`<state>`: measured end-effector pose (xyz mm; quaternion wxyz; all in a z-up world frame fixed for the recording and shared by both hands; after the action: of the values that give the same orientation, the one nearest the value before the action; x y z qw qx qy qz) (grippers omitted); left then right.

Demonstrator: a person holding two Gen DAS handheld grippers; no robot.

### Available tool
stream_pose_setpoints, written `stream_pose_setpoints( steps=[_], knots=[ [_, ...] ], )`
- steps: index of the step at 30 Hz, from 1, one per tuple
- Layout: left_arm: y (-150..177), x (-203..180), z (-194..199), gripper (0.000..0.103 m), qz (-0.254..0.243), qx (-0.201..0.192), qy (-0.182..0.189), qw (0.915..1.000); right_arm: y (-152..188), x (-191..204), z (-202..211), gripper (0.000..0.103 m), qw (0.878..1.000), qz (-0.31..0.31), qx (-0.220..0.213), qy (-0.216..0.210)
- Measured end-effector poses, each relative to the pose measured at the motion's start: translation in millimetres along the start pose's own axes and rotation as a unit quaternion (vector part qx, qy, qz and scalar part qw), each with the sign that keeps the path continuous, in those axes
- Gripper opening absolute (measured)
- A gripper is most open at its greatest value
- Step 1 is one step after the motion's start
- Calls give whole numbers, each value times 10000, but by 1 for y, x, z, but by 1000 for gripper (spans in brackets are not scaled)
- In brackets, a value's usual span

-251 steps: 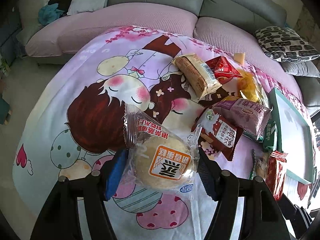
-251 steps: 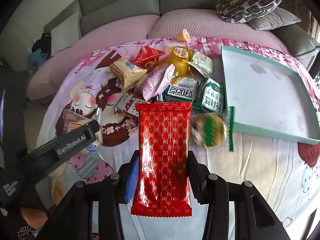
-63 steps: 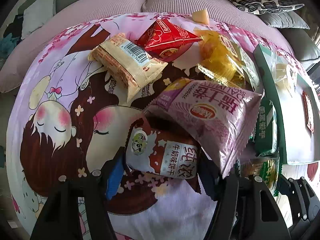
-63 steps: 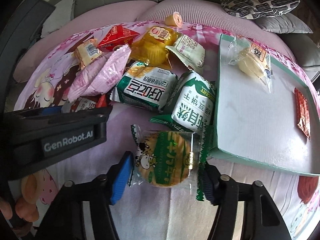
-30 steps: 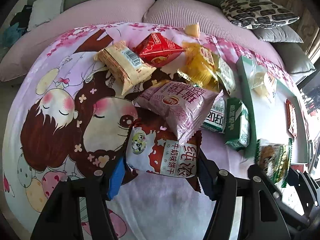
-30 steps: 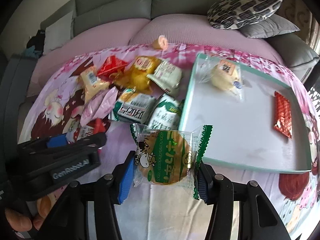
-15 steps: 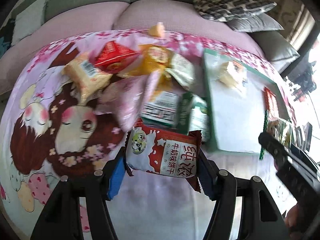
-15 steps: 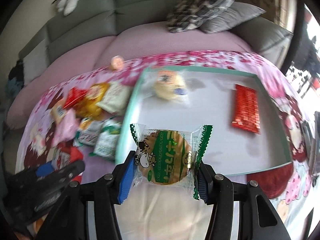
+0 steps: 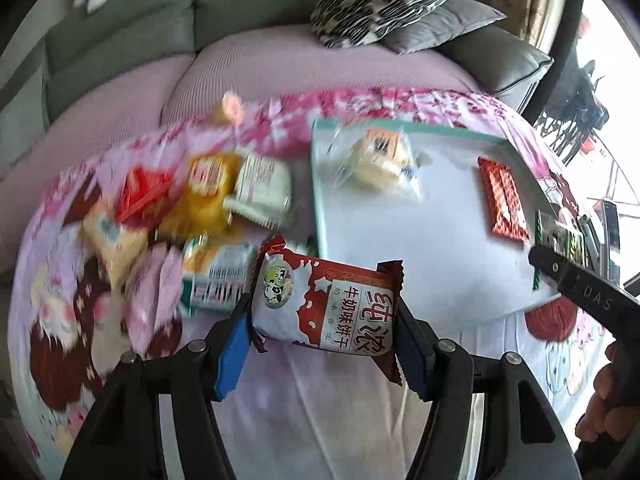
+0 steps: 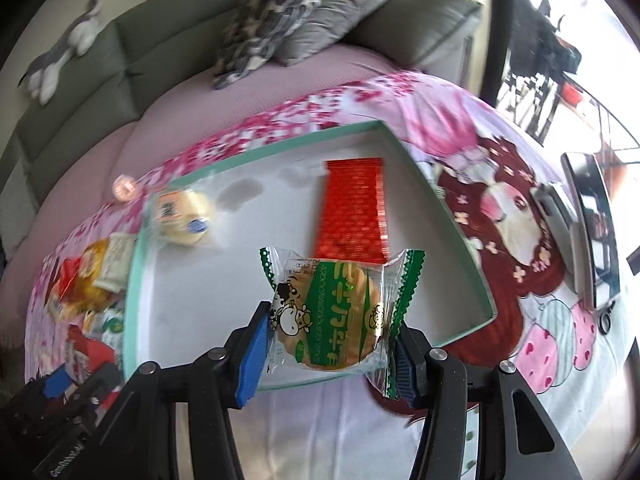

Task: Organize snacks
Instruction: 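Carry both packs over the tray and open both tools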

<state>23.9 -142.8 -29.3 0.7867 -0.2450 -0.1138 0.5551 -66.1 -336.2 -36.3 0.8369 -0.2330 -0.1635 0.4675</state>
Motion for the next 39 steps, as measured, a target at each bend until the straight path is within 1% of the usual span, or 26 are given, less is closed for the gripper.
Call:
stream_pose_setpoints(
  steps=[3, 5, 9, 16, 19, 24, 31, 39],
  knots=[
    [-8, -12, -7, 66, -127, -105, 67, 9998, -2, -13, -8, 57, 9999, -64, 88, 132],
    [-11, -20, -16, 66, -320, -101, 115, 9994, -1, -19, -12, 57, 9997, -138, 157, 153],
    [-14, -35, -32, 66, -525, -44, 108, 9986, -2, -31, -18, 57, 9992, -244, 226, 237],
    [-14, -47, -47, 66, -532, 30, 278, 9982, -2, -42, -26, 57, 9985, -362, 315, 274],
    [-12, -51, -50, 66, -513, 119, 381, 9979, -2, -43, -26, 57, 9985, -373, 311, 252],
    [-11, -54, -55, 67, -538, 123, 351, 9979, -2, -43, -26, 57, 9985, -377, 312, 232],
    [-10, -52, -55, 72, -542, 128, 346, 9978, -1, -40, -28, 59, 9987, -270, 352, 246],
    [-12, -51, -44, 74, -583, -16, 309, 9978, -1, -40, -30, 63, 9987, -242, 391, 222]
  ],
)
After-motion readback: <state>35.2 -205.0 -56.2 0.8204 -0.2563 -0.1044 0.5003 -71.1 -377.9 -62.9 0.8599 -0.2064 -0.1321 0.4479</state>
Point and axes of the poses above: each gripper's, at about its wrist camera, not at the fingertips, and z roughly against the way its jaws point, x to its left, y to its underside, the point moved 3 cm from there along -z, roughly the way its jaws point, and after that the axes turned 11 degrees about z, right-handed, at the moved point
